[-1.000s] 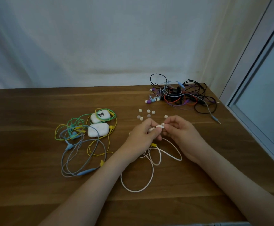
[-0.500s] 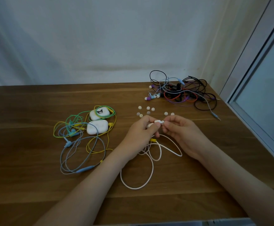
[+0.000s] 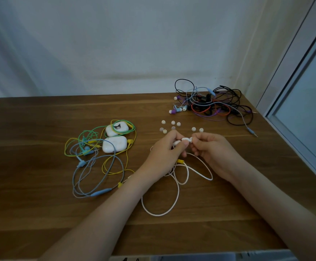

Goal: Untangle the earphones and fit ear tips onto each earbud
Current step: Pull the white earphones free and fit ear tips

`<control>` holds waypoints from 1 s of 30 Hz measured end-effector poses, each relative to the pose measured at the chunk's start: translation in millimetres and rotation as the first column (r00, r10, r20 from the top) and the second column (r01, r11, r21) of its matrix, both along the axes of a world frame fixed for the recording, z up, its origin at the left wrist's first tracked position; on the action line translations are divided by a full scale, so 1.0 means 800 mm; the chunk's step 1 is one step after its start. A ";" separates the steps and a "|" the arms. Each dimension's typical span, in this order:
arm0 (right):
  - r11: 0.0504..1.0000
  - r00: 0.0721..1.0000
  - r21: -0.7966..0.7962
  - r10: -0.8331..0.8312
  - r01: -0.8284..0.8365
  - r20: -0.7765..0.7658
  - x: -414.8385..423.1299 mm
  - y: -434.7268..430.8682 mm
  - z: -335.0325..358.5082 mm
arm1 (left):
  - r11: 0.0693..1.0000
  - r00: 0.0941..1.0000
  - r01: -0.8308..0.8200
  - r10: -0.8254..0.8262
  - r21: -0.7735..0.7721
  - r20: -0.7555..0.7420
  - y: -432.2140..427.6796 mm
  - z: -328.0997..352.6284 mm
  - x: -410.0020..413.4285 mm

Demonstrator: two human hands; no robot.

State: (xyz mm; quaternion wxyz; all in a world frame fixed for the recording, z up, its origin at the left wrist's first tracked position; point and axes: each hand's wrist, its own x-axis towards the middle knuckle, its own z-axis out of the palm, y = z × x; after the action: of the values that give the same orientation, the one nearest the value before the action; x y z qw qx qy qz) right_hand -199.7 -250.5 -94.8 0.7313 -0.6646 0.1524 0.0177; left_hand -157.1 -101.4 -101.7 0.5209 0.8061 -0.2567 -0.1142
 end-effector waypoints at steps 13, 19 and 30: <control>0.999 1.000 0.045 -0.005 0.004 0.015 -0.004 0.002 0.001 | 1.000 0.999 0.005 -0.006 0.025 0.053 -0.004 0.000 -0.001; 1.000 0.998 0.005 -0.004 0.004 0.066 -0.006 0.006 -0.005 | 1.000 0.996 0.007 -0.009 0.024 0.087 -0.003 -0.002 -0.003; 0.993 0.966 -0.102 -0.028 0.056 0.258 -0.011 0.014 -0.009 | 0.999 0.999 0.032 -0.032 -0.004 0.009 0.000 0.002 0.000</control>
State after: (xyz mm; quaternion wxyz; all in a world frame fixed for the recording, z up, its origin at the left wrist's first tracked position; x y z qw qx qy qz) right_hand -208.4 -239.0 -102.3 0.7078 -0.6967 0.0713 -0.0922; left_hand -157.0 -101.1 -100.4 0.5193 0.8015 -0.2719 -0.1183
